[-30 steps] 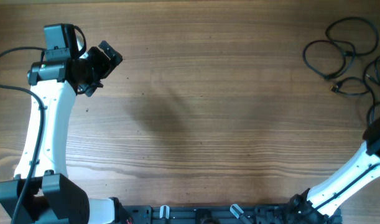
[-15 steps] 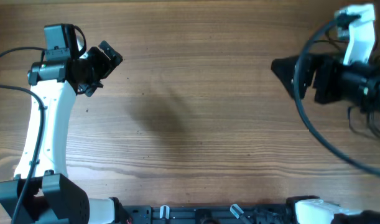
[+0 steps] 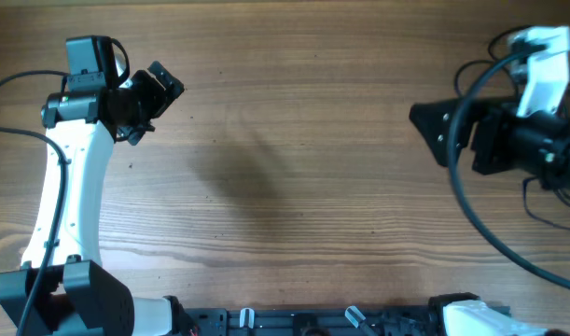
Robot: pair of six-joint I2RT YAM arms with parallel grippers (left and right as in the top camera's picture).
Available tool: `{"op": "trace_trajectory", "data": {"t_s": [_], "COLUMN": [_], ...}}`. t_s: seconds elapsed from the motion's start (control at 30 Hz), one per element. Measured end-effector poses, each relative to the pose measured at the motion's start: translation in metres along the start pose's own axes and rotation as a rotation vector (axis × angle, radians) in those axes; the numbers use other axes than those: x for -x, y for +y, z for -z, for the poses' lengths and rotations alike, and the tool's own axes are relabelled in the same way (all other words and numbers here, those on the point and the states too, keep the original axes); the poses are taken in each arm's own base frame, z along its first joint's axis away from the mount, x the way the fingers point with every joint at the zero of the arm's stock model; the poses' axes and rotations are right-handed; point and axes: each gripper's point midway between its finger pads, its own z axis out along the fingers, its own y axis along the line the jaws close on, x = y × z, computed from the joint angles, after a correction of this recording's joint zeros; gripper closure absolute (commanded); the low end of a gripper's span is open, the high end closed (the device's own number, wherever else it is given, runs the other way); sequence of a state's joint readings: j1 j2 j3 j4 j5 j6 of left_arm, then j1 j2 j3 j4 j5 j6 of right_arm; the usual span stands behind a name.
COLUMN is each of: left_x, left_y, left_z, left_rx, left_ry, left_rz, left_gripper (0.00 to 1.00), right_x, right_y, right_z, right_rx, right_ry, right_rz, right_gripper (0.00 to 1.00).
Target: Untangle cables
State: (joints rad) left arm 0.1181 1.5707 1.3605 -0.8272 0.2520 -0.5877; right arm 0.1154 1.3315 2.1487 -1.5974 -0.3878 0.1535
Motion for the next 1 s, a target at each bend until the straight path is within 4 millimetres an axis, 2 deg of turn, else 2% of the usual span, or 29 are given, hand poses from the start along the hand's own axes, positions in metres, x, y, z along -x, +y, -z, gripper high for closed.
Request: {"op": "trace_trajectory", "data": {"t_s": [0.13, 0.2, 0.37, 0.53, 0.67, 0.77, 1.0], "left_x": [0.000, 0.001, 0.001, 0.000, 0.001, 0.000, 0.001], "left_y": [0.000, 0.000, 0.000, 0.001, 0.000, 0.001, 0.001], "left_z": [0.000, 0.000, 0.000, 0.000, 0.000, 0.000, 0.000], "left_rx": [0.001, 0.001, 0.003, 0.003, 0.003, 0.003, 0.003], "left_ry": [-0.002, -0.004, -0.004, -0.003, -0.003, -0.002, -0.003], "left_rz": [0.000, -0.001, 0.000, 0.000, 0.000, 0.000, 0.000], "left_gripper": [0.00, 0.00, 0.00, 0.00, 0.00, 0.00, 0.00], "right_x": [-0.022, -0.019, -0.043, -0.091, -0.102, -0.118, -0.143], "right_y": [-0.038, -0.046, -0.071, -0.097, -0.106, -0.109, -0.123], "right_z": [-0.027, -0.032, -0.033, -0.062, -0.068, -0.086, -0.122], "right_rx": [-0.130, -0.146, -0.225, -0.274, -0.294, -0.266, -0.237], "right_ry": [-0.038, -0.160, -0.452, -0.550, -0.713, -0.817, -0.844], "right_rz": [0.063, 0.143, 0.341, 0.442, 0.498, 0.556, 0.584], "right_gripper": [0.00, 0.00, 0.00, 0.00, 0.00, 0.00, 0.00]}}
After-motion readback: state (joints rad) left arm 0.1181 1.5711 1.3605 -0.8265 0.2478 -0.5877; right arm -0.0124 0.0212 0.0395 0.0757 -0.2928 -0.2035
